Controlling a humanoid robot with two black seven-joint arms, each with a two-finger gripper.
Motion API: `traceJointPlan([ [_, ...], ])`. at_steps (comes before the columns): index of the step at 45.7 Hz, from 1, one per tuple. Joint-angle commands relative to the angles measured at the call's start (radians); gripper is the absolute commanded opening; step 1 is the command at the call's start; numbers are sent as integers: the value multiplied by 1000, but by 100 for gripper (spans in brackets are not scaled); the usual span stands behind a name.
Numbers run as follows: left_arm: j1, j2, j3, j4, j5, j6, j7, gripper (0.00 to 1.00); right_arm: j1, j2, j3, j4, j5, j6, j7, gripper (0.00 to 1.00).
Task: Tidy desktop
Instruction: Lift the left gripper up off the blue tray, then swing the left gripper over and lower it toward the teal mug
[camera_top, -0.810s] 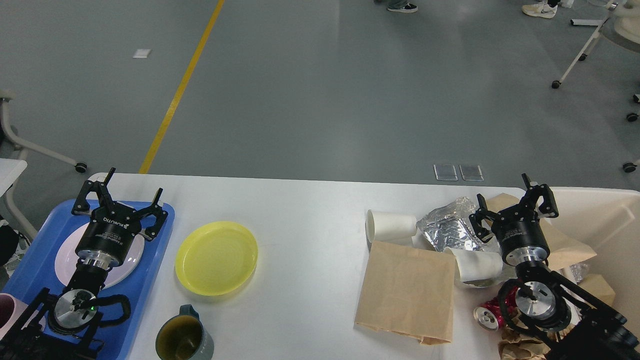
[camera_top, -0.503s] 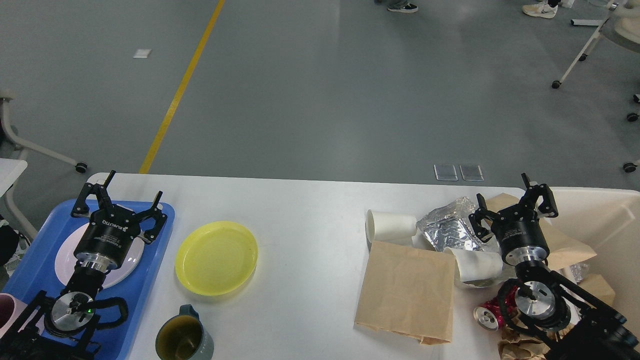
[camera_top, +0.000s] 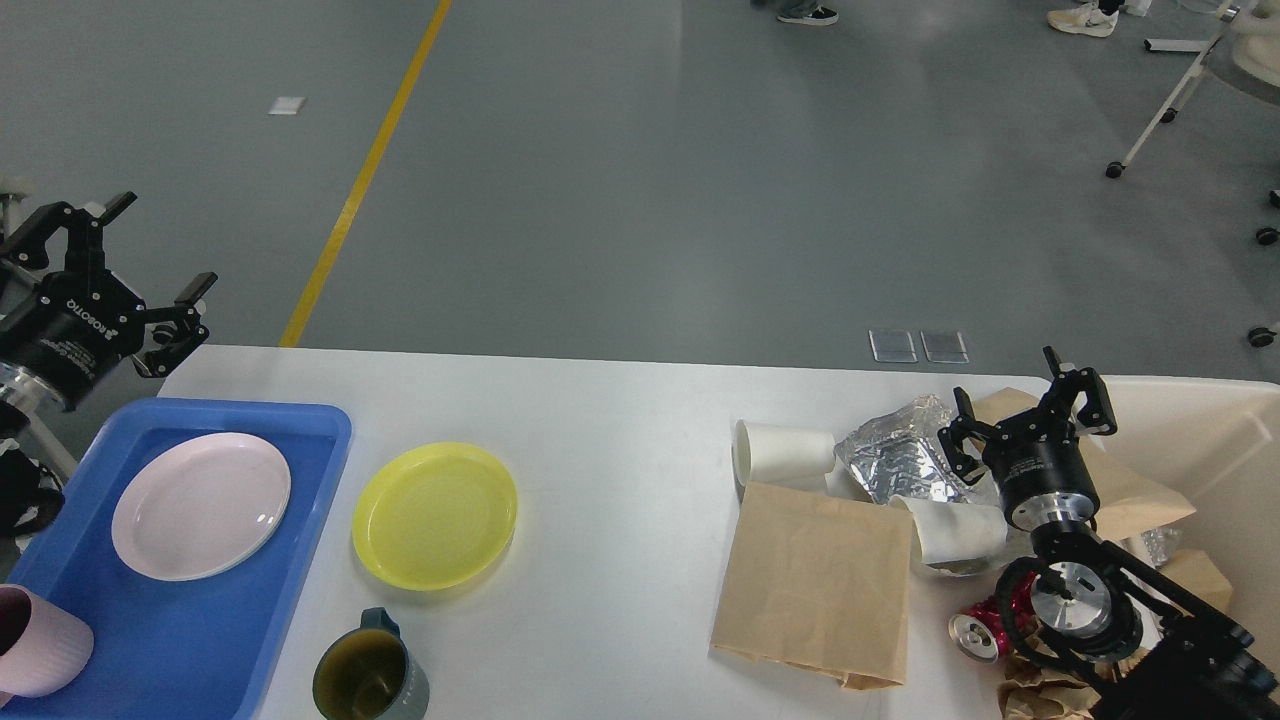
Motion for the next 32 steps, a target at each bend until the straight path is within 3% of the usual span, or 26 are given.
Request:
traceJointPlan([
  [1,-202,151,294,-2,4,-9,10,96,0,0,0,0,0,0,0,100],
  [10,-597,243,922,0,-16,5,-12,96,0,1,0,0,0,0,0,100],
  [20,-1054,226,1478,5,-14,-18,-1,96,0,1,0,0,0,0,0,100],
  [27,-1399,100,1909,6,-14,-79,5,96,0,0,0,0,0,0,0,100],
  [32,-1519,-70,2182,8,-14,-118,-9,96,0,0,0,0,0,0,0,100],
])
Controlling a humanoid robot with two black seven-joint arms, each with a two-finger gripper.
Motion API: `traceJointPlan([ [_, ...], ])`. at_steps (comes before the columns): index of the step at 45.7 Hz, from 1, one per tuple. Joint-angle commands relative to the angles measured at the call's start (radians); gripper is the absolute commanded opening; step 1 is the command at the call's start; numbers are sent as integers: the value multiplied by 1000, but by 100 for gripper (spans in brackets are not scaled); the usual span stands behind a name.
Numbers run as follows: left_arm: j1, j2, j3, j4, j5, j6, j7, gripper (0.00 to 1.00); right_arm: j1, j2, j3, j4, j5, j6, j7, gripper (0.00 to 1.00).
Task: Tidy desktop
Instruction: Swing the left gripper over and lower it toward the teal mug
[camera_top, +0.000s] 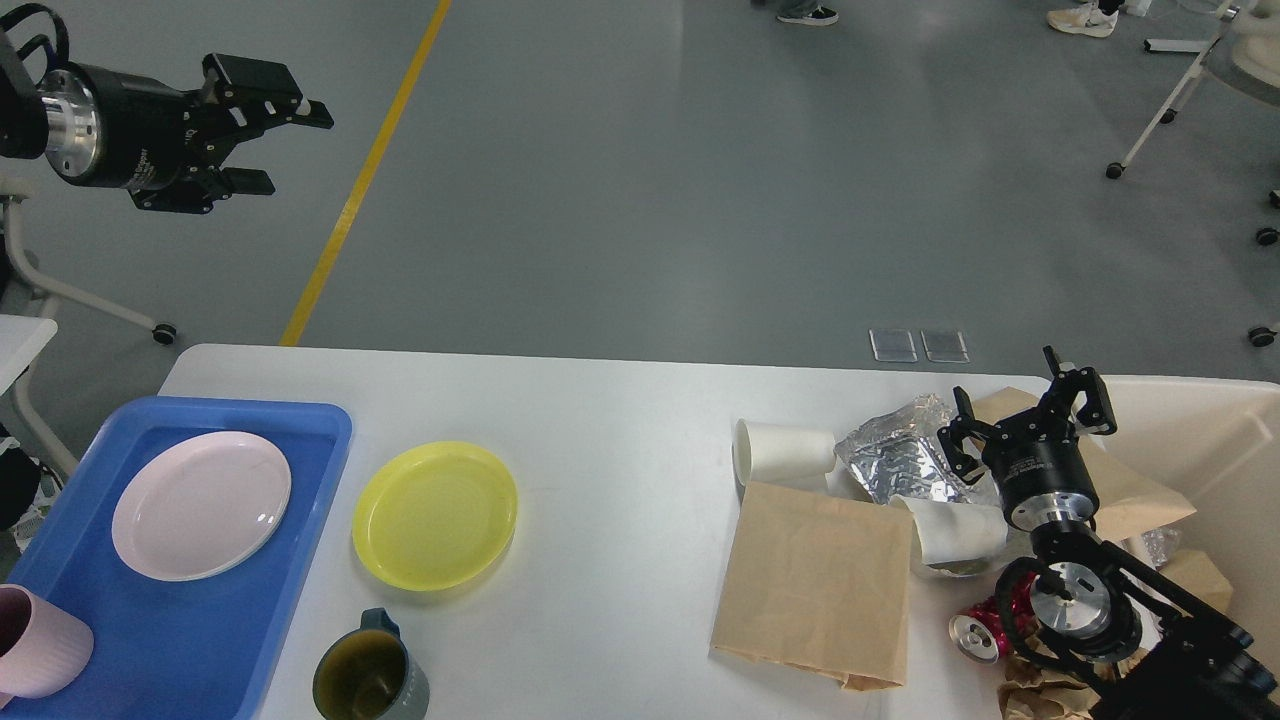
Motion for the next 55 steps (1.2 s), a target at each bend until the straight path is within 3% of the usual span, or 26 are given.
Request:
traceJointPlan([
  [1,-154,-193,321,6,0,-39,-6,96,0,-1,0,0,0,0,0,100],
  [6,-245,-385,505,5,0,-43,1,96,0,-1,0,0,0,0,0,100],
  [13,-333,-451,554,-30,1,-105,4,96,0,-1,0,0,0,0,0,100],
  [18,-469,-556,635,-161,0,-218,-12,96,0,-1,0,0,0,0,0,100],
  [20,-522,-580,674,-222,-9,-226,-19,96,0,-1,0,0,0,0,0,100],
  [27,-695,-632,755,-460,-153,-218,-108,96,0,-1,0,0,0,0,0,100],
  [34,-828,-625,850,-648,-378,-223,-288,96,0,-1,0,0,0,0,0,100],
  [37,-884,-626,872,-731,-387,-221,-341,96,0,-1,0,-2,0,0,0,100],
  [42,-944,-622,915,-813,-384,-237,-349,96,0,-1,0,0,0,0,0,100],
  [46,-948,-614,921,-813,-382,-267,-358,96,0,-1,0,0,0,0,0,100],
  [55,-933,-603,1005,-819,-381,-249,-357,96,-2,-1,0,0,0,0,0,100],
])
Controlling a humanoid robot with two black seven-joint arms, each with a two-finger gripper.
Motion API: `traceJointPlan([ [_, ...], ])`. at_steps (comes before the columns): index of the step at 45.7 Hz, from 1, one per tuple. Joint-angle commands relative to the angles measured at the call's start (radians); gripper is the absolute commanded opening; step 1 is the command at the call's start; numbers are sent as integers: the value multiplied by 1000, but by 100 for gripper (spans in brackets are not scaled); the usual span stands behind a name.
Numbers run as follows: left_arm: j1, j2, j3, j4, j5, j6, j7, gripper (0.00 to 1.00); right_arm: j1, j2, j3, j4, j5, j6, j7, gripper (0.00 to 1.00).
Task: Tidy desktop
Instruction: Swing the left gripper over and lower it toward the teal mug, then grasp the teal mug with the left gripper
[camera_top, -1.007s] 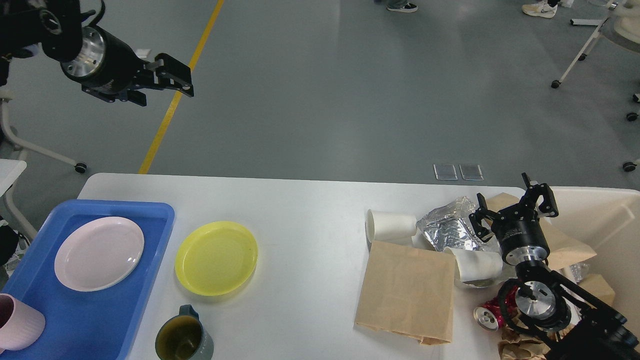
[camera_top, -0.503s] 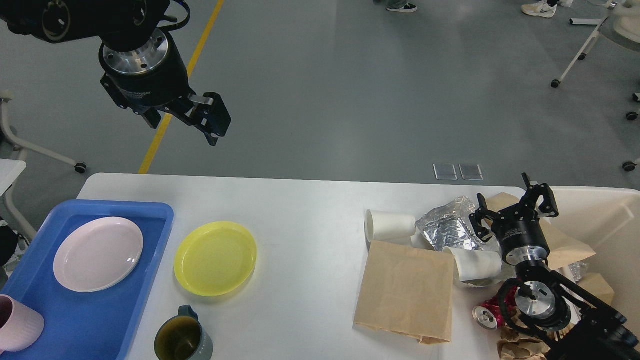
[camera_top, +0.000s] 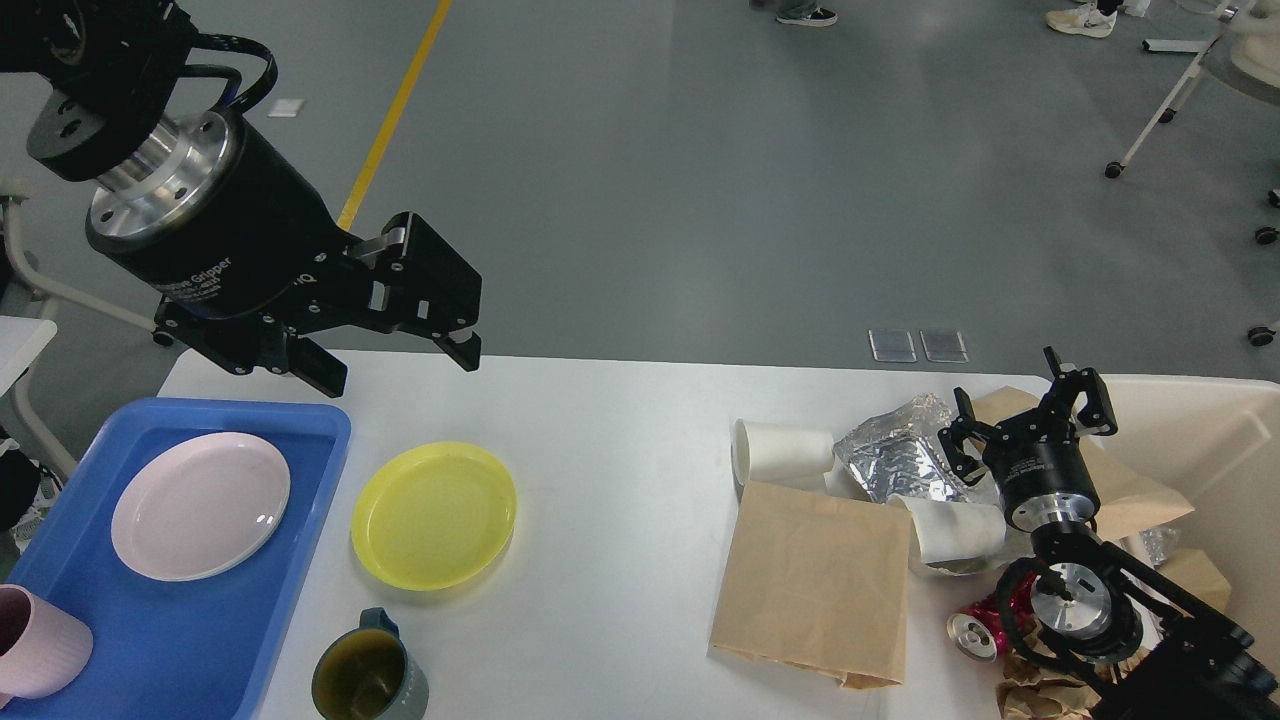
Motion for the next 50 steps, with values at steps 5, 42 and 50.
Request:
traceJointPlan([
  [5,44,49,32,-5,2,-36,0,96,-1,0,0,0,0,0,0,100],
  [42,864,313,-182,25,5,425,426,93,-1,0,0,0,0,0,0,100],
  [50,980,298,-215,41,5,563,425,93,1,0,0,0,0,0,0,100],
])
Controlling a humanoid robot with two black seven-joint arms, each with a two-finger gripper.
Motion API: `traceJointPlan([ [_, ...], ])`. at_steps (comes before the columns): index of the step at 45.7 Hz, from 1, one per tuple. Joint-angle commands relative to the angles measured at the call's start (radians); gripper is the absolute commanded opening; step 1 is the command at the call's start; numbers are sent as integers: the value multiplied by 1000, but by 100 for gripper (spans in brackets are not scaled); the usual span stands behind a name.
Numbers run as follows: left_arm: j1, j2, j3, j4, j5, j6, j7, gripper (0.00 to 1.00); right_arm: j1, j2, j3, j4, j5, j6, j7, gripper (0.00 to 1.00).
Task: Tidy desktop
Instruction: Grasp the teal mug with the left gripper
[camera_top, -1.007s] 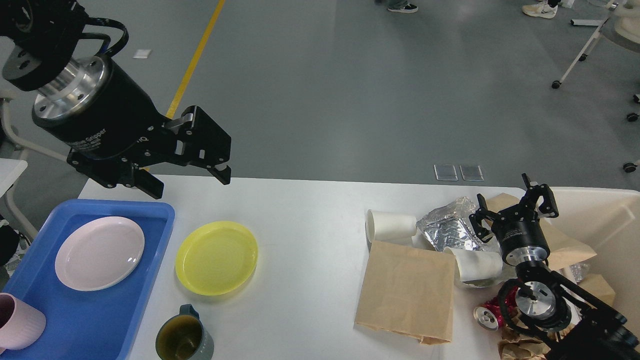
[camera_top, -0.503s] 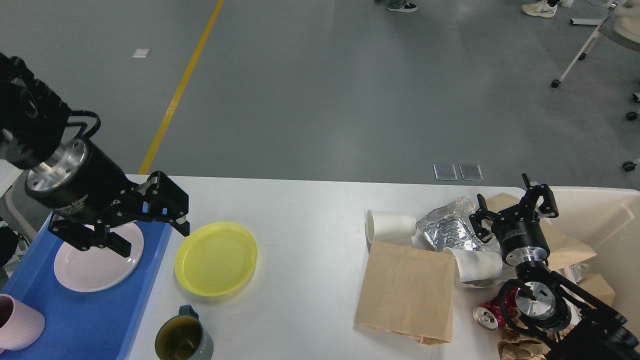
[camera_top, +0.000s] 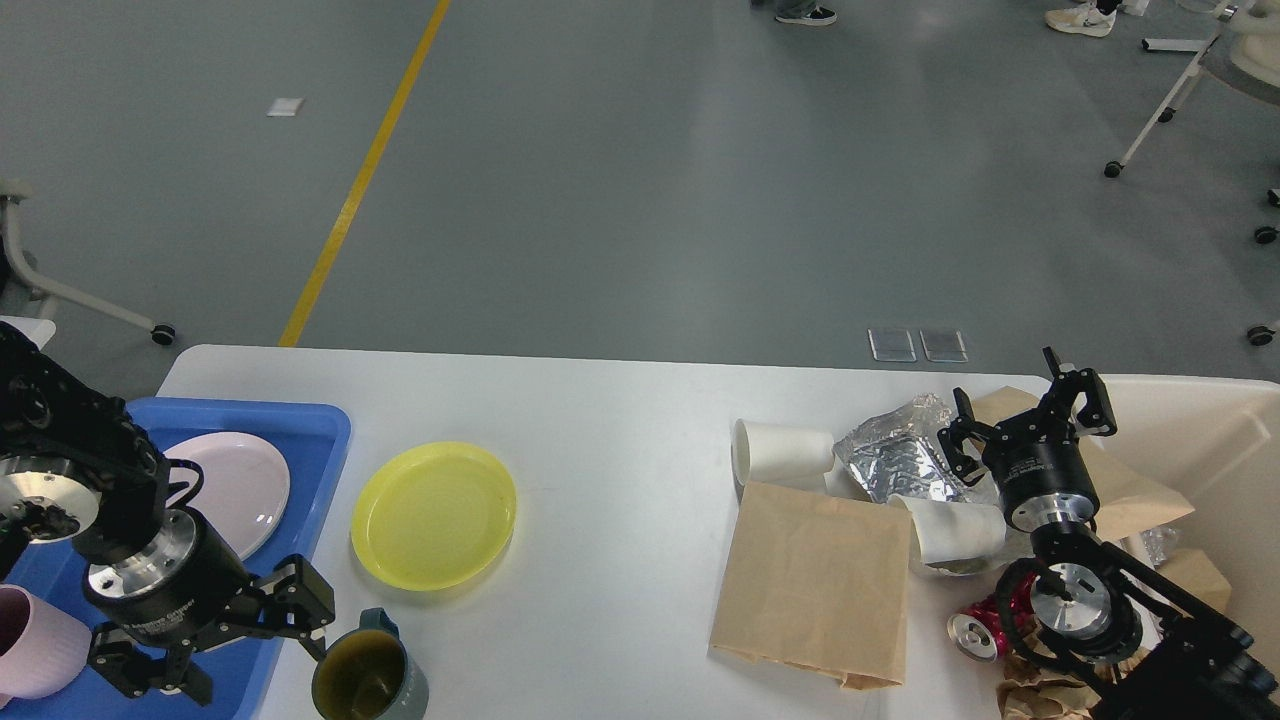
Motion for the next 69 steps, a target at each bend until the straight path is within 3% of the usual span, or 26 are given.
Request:
traceJointPlan([
  [1,80,-14,-26,8,0,107,-1,93,0,0,0,0,0,0,0,100],
  [7,111,-16,-45,22,0,176,-1,93,0,0,0,0,0,0,0,100],
  [35,300,-63,-149,115,3,273,0,89,0,0,0,0,0,0,0,100],
  [49,324,-76,-158,132,3,279,0,59,0,0,0,0,0,0,0,100],
  [51,324,-76,-160,132,3,276,0,52,0,0,0,0,0,0,0,100],
  [56,326,-76,-158,132,3,273,11,22,0,1,0,0,0,0,0,100],
  [69,326,-74,-172,132,3,281,15,0,0,0,0,0,0,0,0,100],
])
